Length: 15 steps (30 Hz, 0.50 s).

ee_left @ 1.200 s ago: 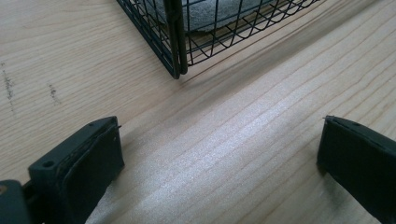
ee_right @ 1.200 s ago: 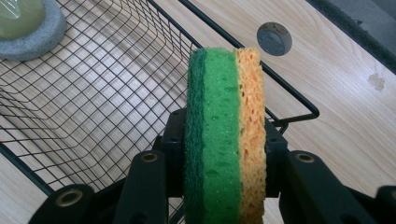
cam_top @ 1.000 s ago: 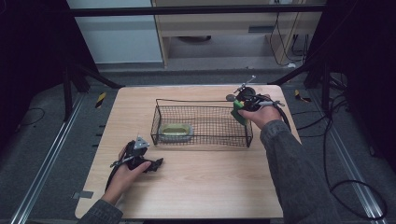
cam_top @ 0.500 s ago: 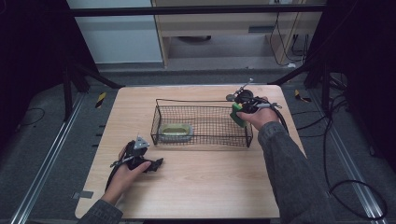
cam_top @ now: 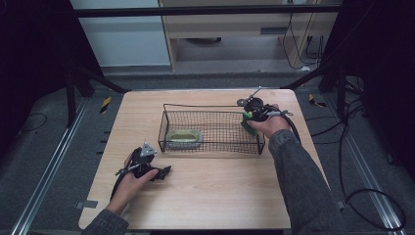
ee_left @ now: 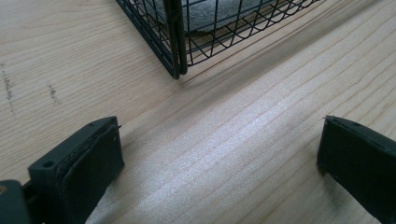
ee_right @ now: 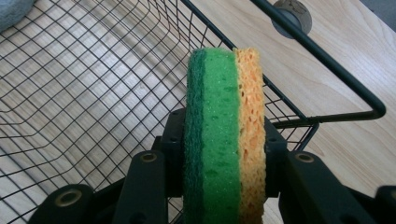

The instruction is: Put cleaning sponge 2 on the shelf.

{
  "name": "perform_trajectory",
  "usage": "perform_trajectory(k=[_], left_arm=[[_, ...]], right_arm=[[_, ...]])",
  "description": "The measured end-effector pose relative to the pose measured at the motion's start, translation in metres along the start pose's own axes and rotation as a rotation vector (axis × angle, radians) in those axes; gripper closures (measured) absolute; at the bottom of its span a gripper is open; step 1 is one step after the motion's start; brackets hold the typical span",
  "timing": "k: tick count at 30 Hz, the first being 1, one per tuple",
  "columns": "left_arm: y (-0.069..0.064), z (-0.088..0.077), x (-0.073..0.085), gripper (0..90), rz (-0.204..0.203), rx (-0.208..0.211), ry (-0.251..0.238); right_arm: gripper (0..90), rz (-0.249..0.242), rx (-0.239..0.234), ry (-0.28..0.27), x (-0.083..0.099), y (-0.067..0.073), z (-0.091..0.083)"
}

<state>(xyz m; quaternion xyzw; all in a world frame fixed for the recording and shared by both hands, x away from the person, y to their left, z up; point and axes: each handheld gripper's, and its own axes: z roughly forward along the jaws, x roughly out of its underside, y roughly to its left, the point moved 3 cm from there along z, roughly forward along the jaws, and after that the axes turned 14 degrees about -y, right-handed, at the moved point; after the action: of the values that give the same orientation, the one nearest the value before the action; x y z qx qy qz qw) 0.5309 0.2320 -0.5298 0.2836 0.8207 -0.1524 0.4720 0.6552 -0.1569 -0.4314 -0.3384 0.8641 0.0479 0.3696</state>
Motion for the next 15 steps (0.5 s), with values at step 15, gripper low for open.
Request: perform_trajectory(k=[15], left_arm=[[0.000, 0.000, 0.000, 0.0, 0.001, 0.001, 0.000]], right_arm=[[63.7, -0.009, 0.007, 0.031, 0.004, 0.003, 0.012]])
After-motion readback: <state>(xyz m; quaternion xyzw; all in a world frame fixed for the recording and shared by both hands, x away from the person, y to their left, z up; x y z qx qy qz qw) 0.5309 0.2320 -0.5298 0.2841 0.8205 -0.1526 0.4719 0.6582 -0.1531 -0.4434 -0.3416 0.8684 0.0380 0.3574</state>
